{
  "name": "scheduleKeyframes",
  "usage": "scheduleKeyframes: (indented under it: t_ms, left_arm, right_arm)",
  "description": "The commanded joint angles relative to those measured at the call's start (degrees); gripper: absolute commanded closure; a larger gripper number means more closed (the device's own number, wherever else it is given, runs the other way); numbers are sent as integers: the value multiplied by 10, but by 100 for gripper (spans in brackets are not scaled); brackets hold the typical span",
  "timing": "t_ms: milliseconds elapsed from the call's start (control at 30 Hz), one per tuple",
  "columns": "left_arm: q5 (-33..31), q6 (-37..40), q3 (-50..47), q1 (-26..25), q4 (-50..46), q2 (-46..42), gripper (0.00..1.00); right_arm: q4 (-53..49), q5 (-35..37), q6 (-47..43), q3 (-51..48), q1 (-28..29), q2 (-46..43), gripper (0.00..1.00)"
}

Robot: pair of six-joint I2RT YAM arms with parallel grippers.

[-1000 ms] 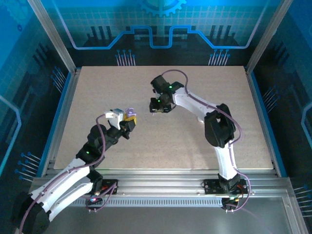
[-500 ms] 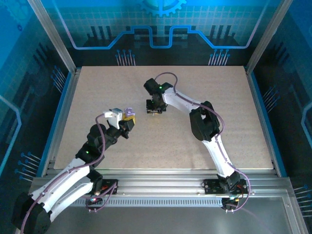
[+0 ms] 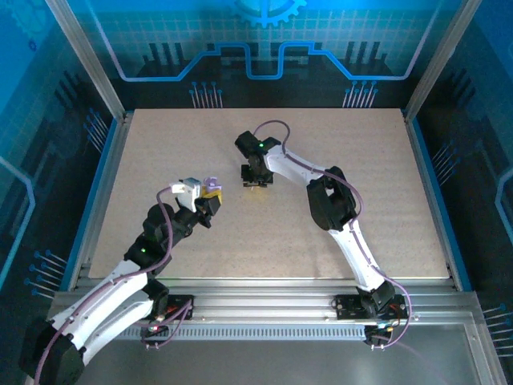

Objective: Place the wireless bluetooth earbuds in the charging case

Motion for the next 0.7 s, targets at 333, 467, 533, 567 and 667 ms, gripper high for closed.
scheduleKeyframes:
  t_ms: [333,467,533,567,667]
  left_arm:
    - [17,5,-2,10,18,-13,82]
    - [18,4,-4,11,19,-13,82]
    - [18,4,-5,11,19,-12,82]
    - [18,4,-5,11,19,-12,82]
    - [17,6,-5,11,20,-12,82]
  right_arm:
    - [-23,20,6,53,-3,42,72]
    - [-45,30,-6,83,-4,61,72]
    - [-56,36,-13,95,-5,69,72]
    - [-59,36,-15,100,-6,74,72]
    - [-57,31,-14,101,-9,79,75]
